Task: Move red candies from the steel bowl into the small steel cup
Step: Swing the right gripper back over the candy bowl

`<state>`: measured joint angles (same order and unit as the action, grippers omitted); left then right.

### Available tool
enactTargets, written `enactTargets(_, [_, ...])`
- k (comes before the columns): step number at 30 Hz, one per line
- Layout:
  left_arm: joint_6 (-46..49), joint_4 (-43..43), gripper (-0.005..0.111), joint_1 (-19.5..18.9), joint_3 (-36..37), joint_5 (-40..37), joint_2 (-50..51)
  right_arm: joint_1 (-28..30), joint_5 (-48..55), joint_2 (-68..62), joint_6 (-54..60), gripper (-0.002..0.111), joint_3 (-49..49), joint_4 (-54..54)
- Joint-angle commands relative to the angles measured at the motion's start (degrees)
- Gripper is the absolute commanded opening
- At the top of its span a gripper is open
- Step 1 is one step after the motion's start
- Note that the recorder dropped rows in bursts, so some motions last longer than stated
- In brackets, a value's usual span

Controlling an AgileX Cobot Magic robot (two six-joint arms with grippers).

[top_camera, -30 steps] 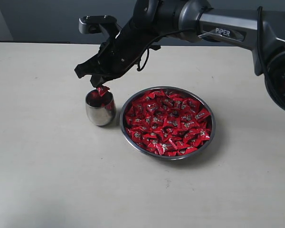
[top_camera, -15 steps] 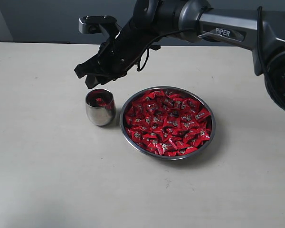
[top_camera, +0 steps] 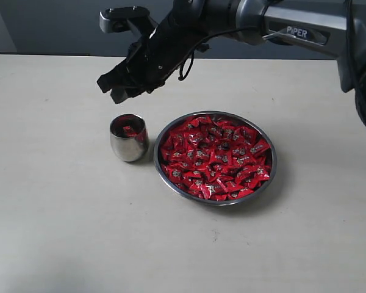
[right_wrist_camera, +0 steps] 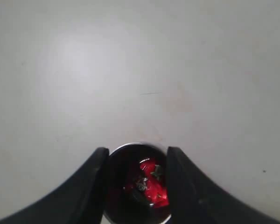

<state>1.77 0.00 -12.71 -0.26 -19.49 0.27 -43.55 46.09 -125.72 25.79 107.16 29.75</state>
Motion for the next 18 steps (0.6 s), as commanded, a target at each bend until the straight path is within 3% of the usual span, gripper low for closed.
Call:
enactTargets(1, [-0.1, -0.3, 0.000, 0.3, 0.3, 0.6, -0.3, 0.2, 0.7, 3.3, -1.6, 0.040, 0.4, -7.3])
enactTargets(7, [-0.1, -0.3, 0.000, 0.3, 0.3, 0.6, -0.3, 0.2, 3.1, 7.6, -4.0, 0.040, -1.1, -12.8])
enactTargets(18, [-0.1, -0.3, 0.000, 0.3, 0.3, 0.6, -0.3, 0.2, -3.5, 18.6, -4.2, 0.040, -16.0, -19.7])
